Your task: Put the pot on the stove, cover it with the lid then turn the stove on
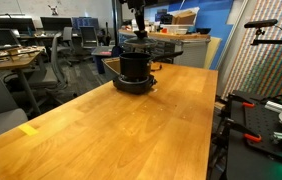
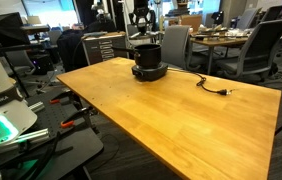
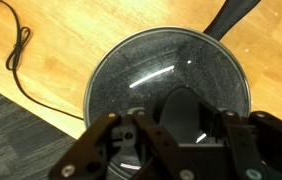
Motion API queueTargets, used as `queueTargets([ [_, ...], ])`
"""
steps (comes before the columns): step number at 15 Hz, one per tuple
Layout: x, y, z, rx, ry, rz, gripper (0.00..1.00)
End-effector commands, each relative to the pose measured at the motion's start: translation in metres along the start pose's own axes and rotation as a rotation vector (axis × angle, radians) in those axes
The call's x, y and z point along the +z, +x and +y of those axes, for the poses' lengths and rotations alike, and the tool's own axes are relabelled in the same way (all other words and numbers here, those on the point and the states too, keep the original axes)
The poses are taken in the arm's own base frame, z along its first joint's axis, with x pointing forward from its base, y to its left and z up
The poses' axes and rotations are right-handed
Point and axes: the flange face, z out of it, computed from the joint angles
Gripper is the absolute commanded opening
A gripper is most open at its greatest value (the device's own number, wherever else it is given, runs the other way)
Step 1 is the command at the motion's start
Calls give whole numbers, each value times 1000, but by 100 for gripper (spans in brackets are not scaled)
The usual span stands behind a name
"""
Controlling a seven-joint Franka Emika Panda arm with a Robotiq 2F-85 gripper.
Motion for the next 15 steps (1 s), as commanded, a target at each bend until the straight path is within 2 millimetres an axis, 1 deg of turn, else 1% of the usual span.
queueTargets([
  [1,-16,0,6,11,-23,9,12],
  [8,-19,3,10,38,-23,46,13],
  [9,-19,3,9,40,-23,51,15],
  [12,-19,5,8,45,-17,64,14],
  [13,-19,6,8,45,-14,73,16],
  [14,-19,6,8,47,-7,85,62],
  [15,-18,7,8,50,-1,93,62],
])
